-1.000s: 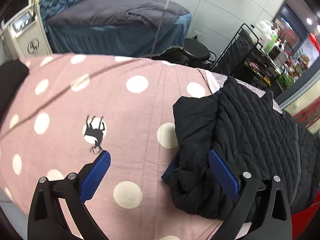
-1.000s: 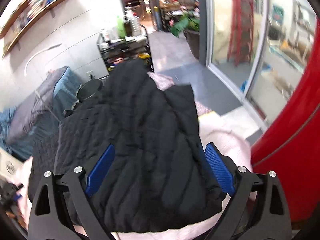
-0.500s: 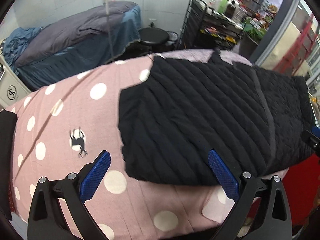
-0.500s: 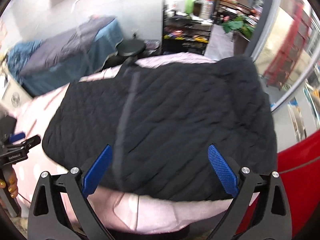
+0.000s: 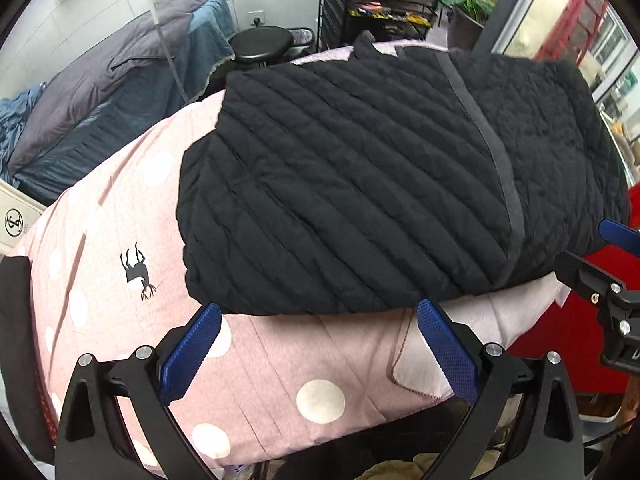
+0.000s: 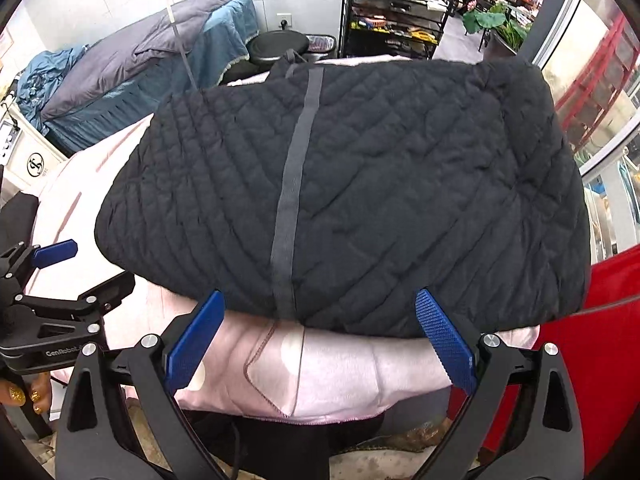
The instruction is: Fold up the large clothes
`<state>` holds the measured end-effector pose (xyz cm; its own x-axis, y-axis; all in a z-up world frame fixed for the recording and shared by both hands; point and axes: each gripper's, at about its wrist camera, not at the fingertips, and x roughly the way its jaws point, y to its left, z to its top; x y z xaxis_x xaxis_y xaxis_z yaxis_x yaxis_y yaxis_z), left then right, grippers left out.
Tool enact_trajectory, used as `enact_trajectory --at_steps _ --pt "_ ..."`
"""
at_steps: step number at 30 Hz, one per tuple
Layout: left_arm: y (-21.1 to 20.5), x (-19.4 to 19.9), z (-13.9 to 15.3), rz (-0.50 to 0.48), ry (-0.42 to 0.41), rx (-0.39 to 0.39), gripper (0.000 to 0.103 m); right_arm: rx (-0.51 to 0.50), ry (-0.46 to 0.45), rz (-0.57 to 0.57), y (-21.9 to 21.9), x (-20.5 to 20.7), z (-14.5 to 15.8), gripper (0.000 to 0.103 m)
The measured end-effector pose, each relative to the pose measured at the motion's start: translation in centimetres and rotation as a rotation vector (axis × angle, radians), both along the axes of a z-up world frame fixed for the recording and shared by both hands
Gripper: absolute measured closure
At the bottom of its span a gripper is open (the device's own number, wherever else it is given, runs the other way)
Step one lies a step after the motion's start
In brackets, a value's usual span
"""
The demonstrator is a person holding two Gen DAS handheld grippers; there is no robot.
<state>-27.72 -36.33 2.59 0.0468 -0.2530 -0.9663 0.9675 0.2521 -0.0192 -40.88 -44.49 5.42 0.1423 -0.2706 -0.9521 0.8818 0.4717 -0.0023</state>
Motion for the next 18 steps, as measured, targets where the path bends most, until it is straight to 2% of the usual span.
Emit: enact_trajectory --at_steps 3,11,18 --pt "-0.2 -1.0 -0.1 -0.035 -0.006 0.016 0.007 0.002 0.017 -0.002 0.4 -0.1 -0.1 0.008" --pt "-0.3 -2.3 -0.2 -0.068 -0.093 0.067 0.006 -0.007 0.062 0.011 0.6 0.1 -0.4 0.008" --pt "0.0 -2.0 0.1 -0.069 -0.103 0.073 0.006 -0.029 0.081 0.042 0.8 1.1 -0.2 0.008"
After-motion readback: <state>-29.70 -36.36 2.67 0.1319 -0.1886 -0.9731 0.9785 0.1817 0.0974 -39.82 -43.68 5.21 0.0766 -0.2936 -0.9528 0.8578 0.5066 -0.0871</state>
